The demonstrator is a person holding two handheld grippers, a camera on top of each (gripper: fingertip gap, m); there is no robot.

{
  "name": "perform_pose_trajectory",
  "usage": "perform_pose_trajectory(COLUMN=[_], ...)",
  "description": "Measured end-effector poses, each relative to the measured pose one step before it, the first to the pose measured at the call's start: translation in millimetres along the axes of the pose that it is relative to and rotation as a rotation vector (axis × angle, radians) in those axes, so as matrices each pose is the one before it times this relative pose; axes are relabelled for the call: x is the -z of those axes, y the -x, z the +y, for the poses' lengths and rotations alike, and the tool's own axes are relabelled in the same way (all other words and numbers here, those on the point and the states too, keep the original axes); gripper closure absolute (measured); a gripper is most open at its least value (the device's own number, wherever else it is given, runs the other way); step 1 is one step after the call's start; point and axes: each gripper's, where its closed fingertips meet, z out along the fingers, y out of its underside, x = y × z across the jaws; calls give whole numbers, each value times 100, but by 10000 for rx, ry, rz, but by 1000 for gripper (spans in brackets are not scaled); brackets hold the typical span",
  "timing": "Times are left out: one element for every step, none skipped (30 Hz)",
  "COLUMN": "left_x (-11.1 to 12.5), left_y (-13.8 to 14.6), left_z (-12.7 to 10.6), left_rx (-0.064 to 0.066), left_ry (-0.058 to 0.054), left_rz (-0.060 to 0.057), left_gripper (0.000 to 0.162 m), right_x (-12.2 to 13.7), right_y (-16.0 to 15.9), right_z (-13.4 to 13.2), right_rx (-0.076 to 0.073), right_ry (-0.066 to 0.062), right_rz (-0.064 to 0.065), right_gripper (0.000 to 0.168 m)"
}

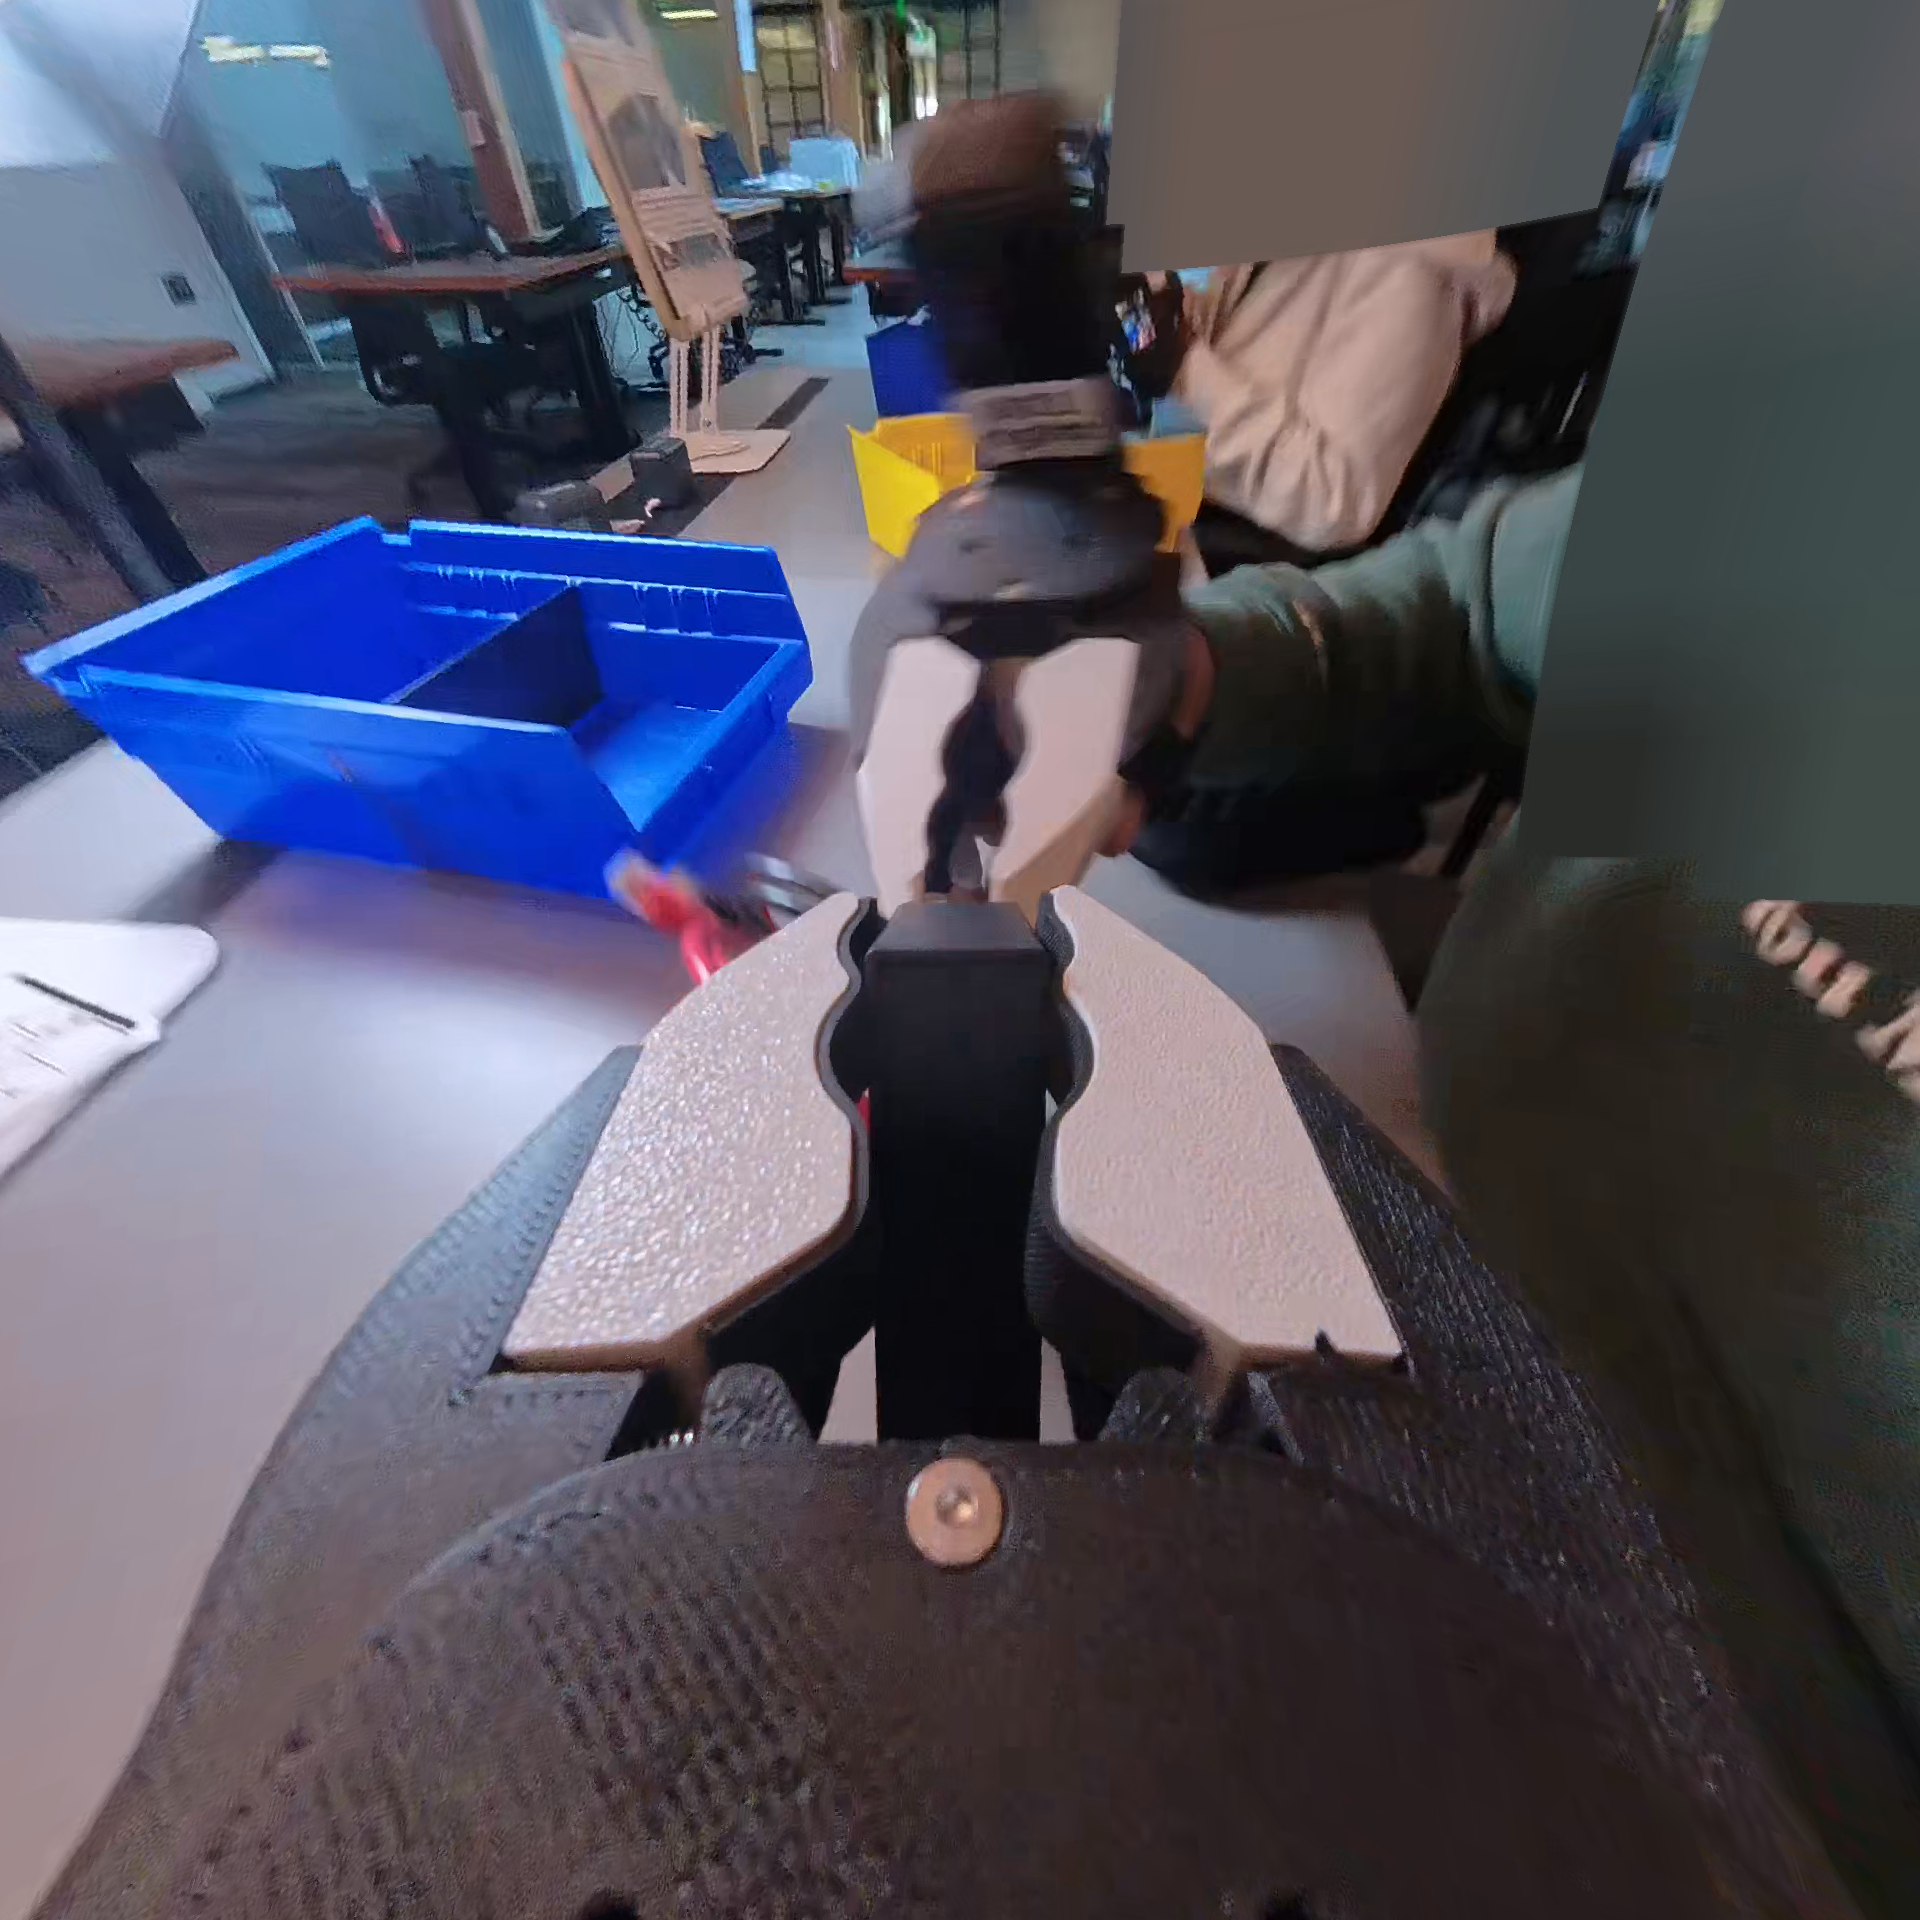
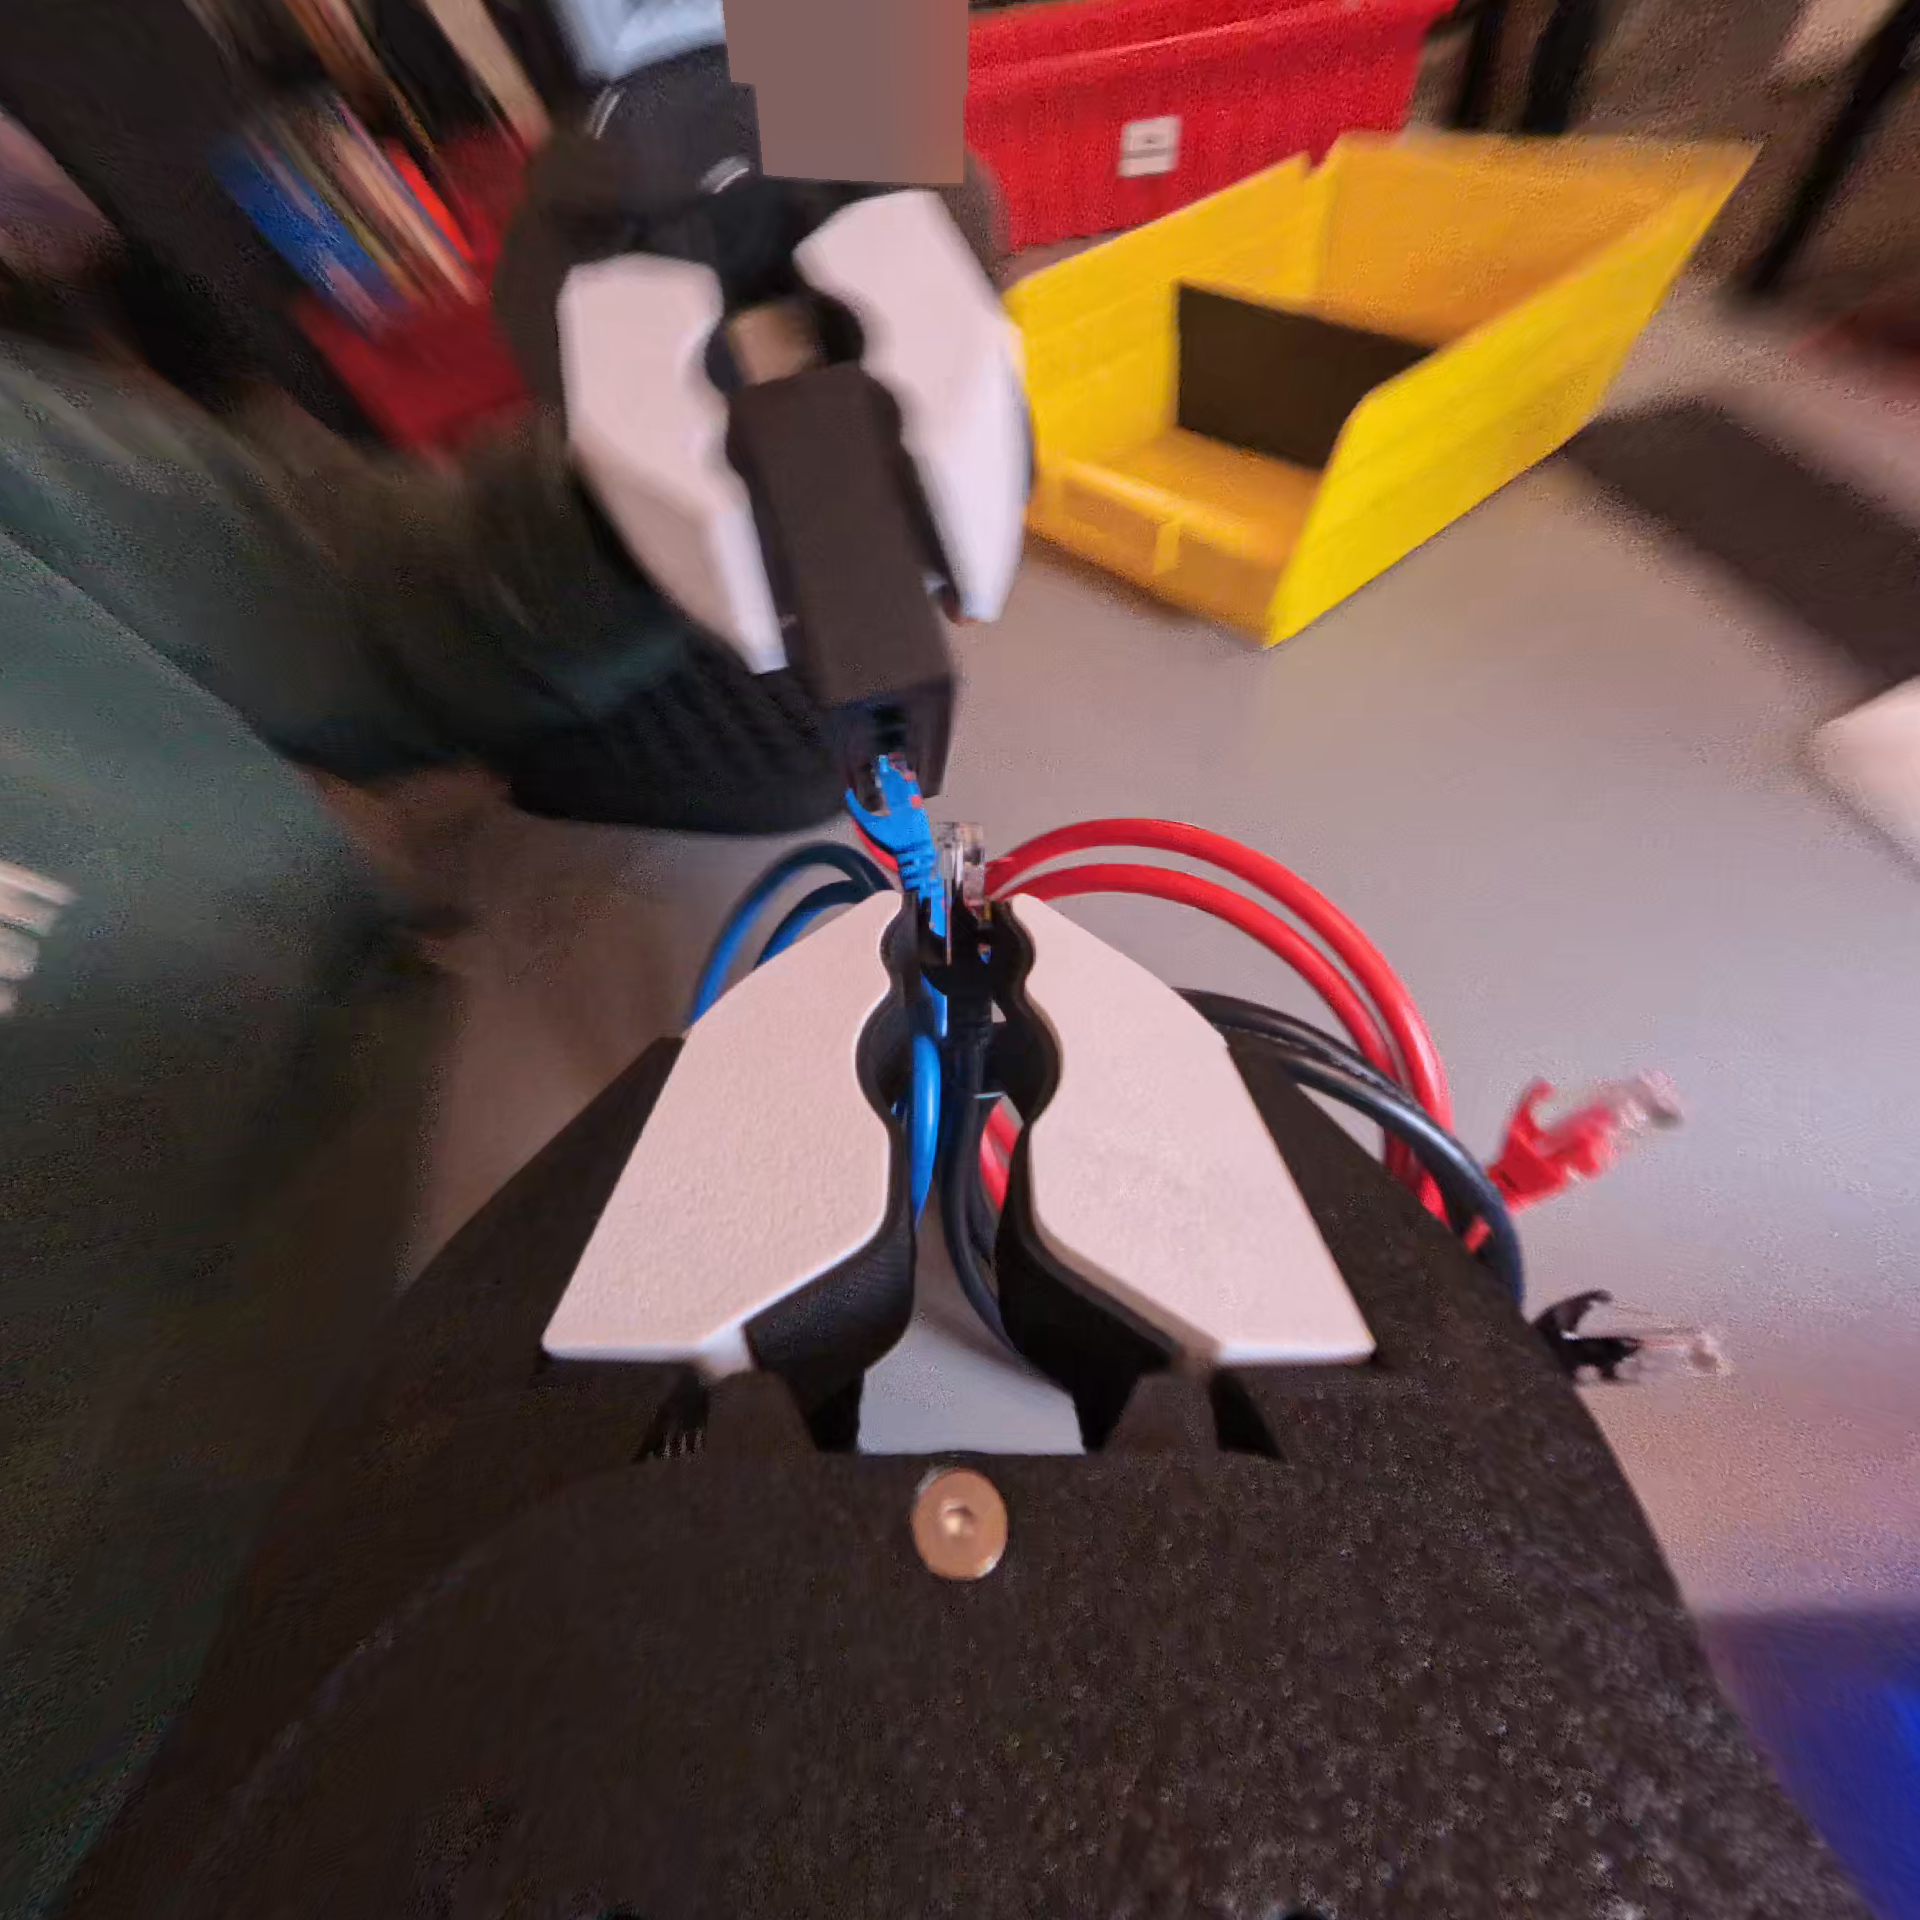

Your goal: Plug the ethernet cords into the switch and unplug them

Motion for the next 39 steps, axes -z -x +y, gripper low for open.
perform_pose_trajectory(left_x=[259,377,435,393,273,174,75,5,6,25,53,44,37,3,-7,-11,-20,-13,-42,-55,-49,-48,-38,-23,-17,2,3,4,-6,-8,-1,-6,-12,-24,-44,-77,-104,-111,-137], left_y=[816,735,483,260,351,443,370,450,408,284,188,233,249,214,183,121,98,94,111,140,138,161,132,110,97,69,36,21,6,19,39,54,75,74,84,46,13,-41,-60], left_z=[24,109,-169,-205,19,110,208,241,122,39,-29,-44,34,54,34,31,27,21,72,95,106,105,86,72,40,9,-10,-31,-6,-11,-37,-17,-19,-11,7,25,37,60,65], left_rx=[716,306,393,504,437,275,269,354,401,372,308,285,255,167,123,130,109,59,75,94,113,109,80,34,3,19,36,45,52,52,57,64,65,49,26,9,3,6,-18], left_ry=[-237,-177,-287,-246,-95,-77,2,44,-49,-109,-131,-133,-59,-35,-43,-32,-25,-54,-18,-18,-18,-17,-14,13,-2,-17,-27,-38,-21,-25,-43,-32,-43,-40,-30,-12,-15,-2,-7], left_rz=[64,31,85,188,104,-2,36,-27,-13,69,114,68,37,27,2,4,0,5,5,0,19,5,-3,-14,-29,-17,7,21,37,27,11,17,-2,-22,-36,-29,-16,5,-4], left_gripper=[132,132,133,133,133,133,133,133,133,133,132,133,133,132,132,133,133,133,133,133,133,133,133,133,133,133,133,133,133,133,133,133,132,132,132,132,133,132,132], right_x=[151,416,829,959,921,876,840,876,889,910,929,922,851,761,569,346,116,-113,-343,-541,-799,-1011,-1127,-1174,-1119,-926,-603,-203,186,479,613,580,392,51,-392,-843,-1264,-1582,-1716], right_y=[-15,-337,-907,-907,-487,-347,-389,-439,-506,-629,-804,-989,-1171,-1473,-1694,-1858,-1852,-1815,-1903,-1739,-1428,-1163,-1019,-897,-755,-708,-383,151,424,736,1350,2081,2922,3430,3701,3671,3063,2191,1429], right_z=[-924,-731,-575,-293,-248,-272,-219,-146,-186,-187,-249,-270,-244,-304,-132,-52,-248,-126,-17,-42,252,539,580,790,857,634,284,-127,-504,-746,-850,-802,-684,-428,33,520,905,1229,1455], right_rx=[996,-574,-748,-515,-284,-181,-67,33,49,48,68,85,59,43,27,46,119,49,-107,-141,-398,-561,-499,-426,-284,-190,-58,26,137,341,530,529,340,76,-111,-183,-95,51,99], right_ry=[113,-236,-430,-250,-162,-140,-36,68,75,110,118,141,192,154,299,337,145,194,217,101,180,248,153,205,223,94,-85,-234,-384,-442,-428,-350,-281,-187,5,173,252,351,498], right_rz=[586,-259,-212,-98,-135,-13,125,194,242,292,355,373,348,412,417,418,379,339,397,320,137,22,48,104,128,265,218,23,61,120,-26,-328,-785,-1068,-1248,-1290,-999,-612,-321], right_gripper=[155,155,155,155,155,155,155,155,155,154,154,155,154,154,154,154,154,154,154,154,154,154,154,154,154,153,149,144,140,136,132,128,123,124,124,124,125,126,126])
